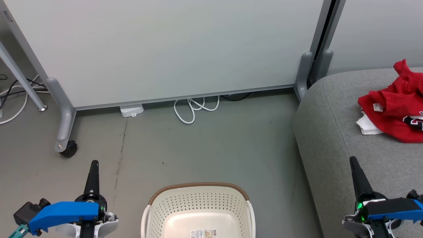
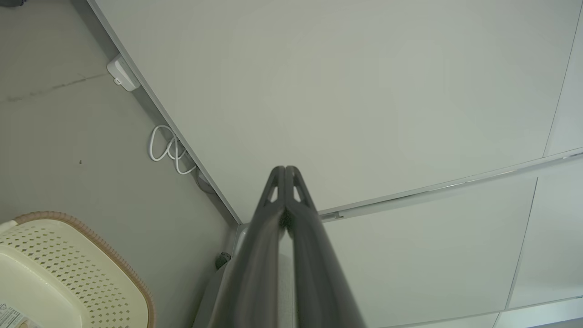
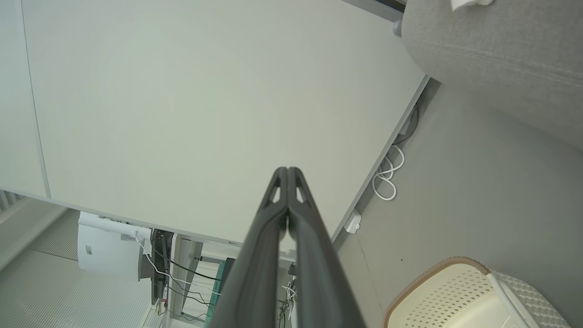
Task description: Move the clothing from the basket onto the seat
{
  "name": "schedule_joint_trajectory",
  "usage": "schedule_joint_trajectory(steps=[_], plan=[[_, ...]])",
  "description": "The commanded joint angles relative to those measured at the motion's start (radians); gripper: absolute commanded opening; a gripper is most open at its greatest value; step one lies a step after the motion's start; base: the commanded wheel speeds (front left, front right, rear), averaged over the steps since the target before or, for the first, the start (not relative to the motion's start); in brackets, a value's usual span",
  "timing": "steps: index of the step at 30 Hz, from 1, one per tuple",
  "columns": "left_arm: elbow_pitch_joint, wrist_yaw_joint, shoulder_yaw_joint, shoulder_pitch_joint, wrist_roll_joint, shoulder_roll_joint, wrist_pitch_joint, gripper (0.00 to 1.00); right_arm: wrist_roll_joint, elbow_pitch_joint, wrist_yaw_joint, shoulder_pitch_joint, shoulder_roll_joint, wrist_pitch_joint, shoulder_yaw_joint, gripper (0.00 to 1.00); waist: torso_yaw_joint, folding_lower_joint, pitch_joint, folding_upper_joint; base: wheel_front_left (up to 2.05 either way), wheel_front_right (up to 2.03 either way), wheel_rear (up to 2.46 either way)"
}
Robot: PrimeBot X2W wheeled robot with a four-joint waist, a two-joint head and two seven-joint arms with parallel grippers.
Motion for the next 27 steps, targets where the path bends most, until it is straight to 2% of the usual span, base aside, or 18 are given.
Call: schedule_joint_trajectory(steps=[1,27], plan=[[-0.01,-0.006,0.005,-0.018,-0.025,0.002,0.006,0.0,0.026,-0.004,0.001,-0.021,-0.003,0.007,-0.003,0.0,-0.001,0.0,0.0,0.0,0.0,0.0,0.0],[-0.016,-0.01,0.028,-0.033,-0.23,0.002,0.06,0.0,0.24,0.004,0.001,-0.037,-0.003,0.061,-0.008,0.0,-0.014,0.0,-0.003,0.0,0.0,0.0,0.0]])
